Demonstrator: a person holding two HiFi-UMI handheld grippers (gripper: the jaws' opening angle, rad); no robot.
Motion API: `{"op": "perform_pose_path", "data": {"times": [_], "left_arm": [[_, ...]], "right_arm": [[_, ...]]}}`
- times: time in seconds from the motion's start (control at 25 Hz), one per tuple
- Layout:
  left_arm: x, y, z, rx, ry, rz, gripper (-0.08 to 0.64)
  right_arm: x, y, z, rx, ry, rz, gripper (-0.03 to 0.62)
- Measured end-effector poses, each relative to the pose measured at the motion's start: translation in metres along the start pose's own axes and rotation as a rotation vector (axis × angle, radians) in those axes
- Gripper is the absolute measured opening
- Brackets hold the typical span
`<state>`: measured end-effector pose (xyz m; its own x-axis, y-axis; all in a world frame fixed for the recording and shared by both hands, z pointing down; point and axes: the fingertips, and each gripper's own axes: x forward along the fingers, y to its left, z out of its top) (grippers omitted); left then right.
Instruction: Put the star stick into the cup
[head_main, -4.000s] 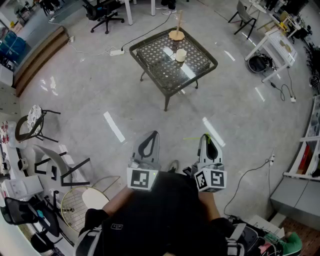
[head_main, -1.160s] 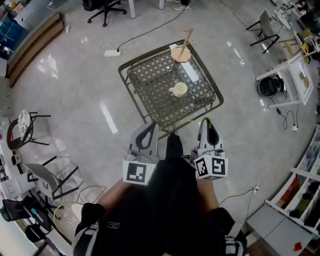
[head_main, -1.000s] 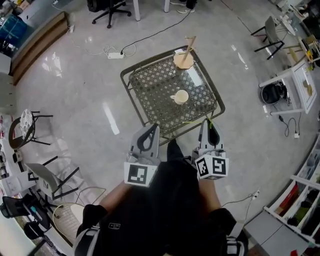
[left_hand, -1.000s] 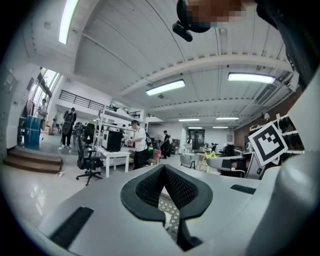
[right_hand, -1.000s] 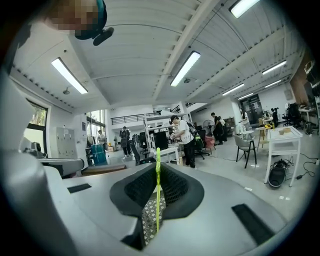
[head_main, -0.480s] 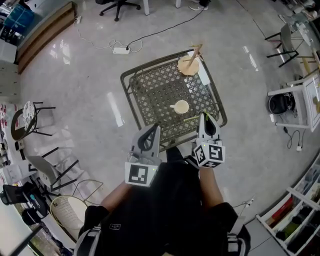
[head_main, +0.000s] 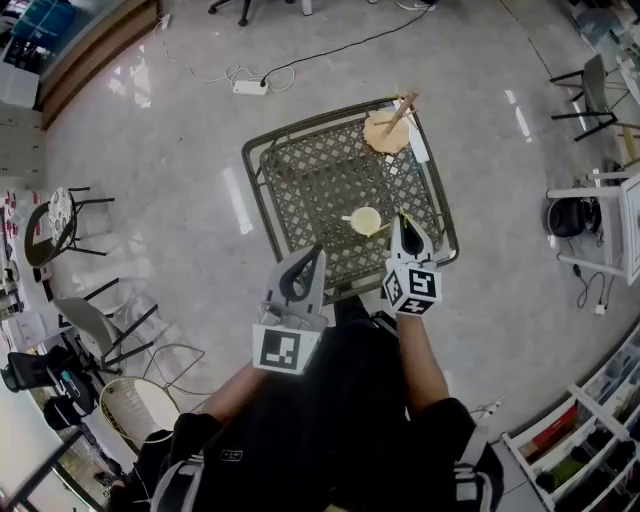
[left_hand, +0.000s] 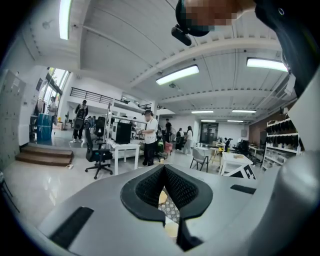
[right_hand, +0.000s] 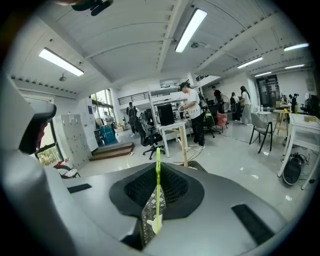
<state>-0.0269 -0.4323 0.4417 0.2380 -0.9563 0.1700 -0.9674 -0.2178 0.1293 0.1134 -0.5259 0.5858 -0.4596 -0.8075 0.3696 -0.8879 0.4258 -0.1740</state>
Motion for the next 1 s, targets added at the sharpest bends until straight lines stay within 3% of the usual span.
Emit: {"op": "perform_pose_path", "data": {"times": [0.36, 1.0], "left_arm": [[0.017, 0.006, -0.012, -0.025, 0.035, 0.048, 0.015], [0.027, 0.017, -0.023, -0.029, 0.065, 0.088, 0.015]], "right_arm": [[0.048, -0.006, -0.038, -0.018, 0.081, 0.037, 0.023], [0.102, -0.021, -0.117, 0.031, 0.349, 0.094, 0.023]]}}
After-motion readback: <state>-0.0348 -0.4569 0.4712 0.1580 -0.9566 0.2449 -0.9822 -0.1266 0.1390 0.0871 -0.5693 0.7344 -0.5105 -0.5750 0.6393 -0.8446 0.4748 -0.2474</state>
